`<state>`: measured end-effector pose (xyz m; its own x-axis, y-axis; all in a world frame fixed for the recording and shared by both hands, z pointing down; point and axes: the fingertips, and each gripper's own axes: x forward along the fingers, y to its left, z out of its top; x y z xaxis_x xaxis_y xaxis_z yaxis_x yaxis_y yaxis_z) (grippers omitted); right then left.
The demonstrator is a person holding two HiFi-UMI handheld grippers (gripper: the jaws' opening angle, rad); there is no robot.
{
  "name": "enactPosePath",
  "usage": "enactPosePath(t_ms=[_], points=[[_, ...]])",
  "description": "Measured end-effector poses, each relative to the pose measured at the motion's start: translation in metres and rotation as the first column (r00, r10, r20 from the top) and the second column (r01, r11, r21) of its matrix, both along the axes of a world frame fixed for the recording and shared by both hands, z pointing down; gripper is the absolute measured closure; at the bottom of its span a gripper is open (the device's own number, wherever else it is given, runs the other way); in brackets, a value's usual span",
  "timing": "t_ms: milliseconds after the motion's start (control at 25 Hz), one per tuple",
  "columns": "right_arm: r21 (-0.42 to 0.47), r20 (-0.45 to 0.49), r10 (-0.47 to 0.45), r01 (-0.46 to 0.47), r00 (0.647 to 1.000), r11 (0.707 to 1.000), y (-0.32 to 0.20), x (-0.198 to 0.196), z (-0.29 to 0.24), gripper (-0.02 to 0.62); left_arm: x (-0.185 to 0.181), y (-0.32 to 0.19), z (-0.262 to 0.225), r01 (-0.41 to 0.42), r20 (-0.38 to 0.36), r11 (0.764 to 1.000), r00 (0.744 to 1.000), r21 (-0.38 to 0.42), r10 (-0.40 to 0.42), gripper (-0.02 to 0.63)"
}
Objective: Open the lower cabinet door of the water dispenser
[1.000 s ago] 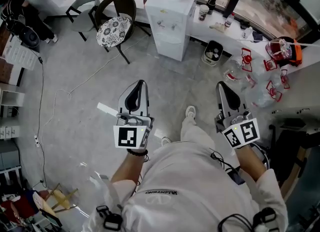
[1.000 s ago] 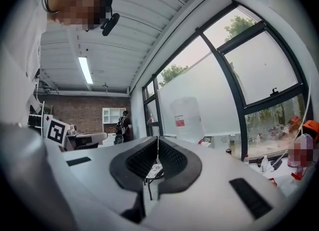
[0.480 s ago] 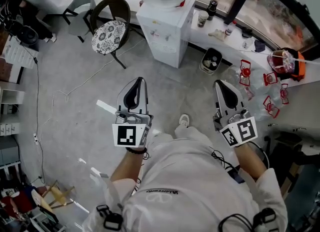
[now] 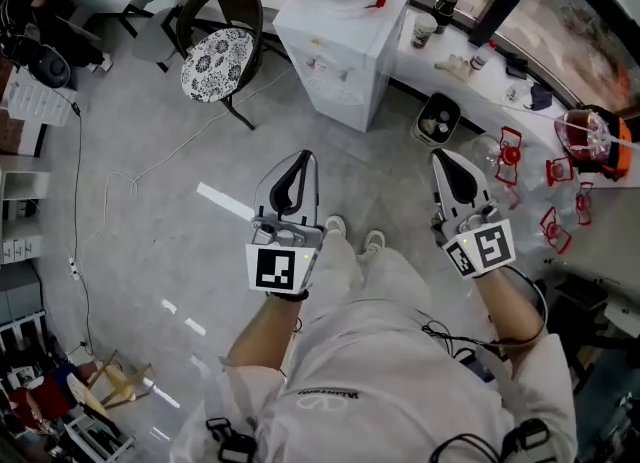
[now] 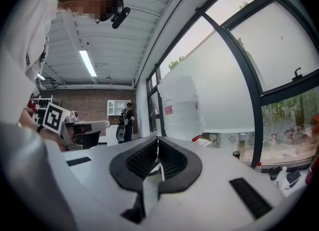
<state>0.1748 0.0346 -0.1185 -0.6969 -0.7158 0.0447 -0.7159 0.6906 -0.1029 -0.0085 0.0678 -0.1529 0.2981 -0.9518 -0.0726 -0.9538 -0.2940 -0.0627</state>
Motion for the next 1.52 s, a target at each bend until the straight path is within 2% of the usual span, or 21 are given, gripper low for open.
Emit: enactPosePath(t_ms=[120,360,520,800,1120,1360,1520], points=[[0.031,0.0,0.01,-0.01,1.0,0.999,-0.03,-0.017,0.049,0.578,0.002,-0.028,0.056,-0.042,-0.021,0.999,0.999,0.005,0.043,0.601],[0.067,0.054,0.087,-0.09,0.995,0.994,-0.089,-0.052,0.186,0.578,-0.004,-0.092,0.208,-0.08,-0.037,0.997,0.996,-0.007,0.08,0.601],[0.079,0.045,0.07,-0.074,0.997,0.994,-0.107,-0.077,0.284,0.578,-0.011,-0.126,0.311,-0.092,-0.046,0.996,0.995,-0.007,0.092,0.601],[0.055,0.031,0.052,-0.054,0.998,0.997,-0.143,-0.081,0.441,0.578,-0.003,-0.172,0.454,-0.124,-0.022,0.992,0.992,0.008,0.125,0.601],[0.067,0.027,0.067,-0.069,0.997,0.995,-0.186,-0.087,0.561,0.577,0.014,-0.204,0.56,-0.176,-0.003,0.984,0.984,0.017,0.176,0.601],[0.04,0.048,0.035,-0.037,0.998,0.998,-0.217,-0.09,0.624,0.577,0.012,-0.218,0.605,-0.193,0.018,0.981,0.981,0.036,0.192,0.601],[0.062,0.017,0.039,-0.04,0.999,0.997,-0.237,-0.094,0.648,0.575,0.02,-0.228,0.63,-0.196,0.034,0.98,0.98,0.041,0.195,0.601]])
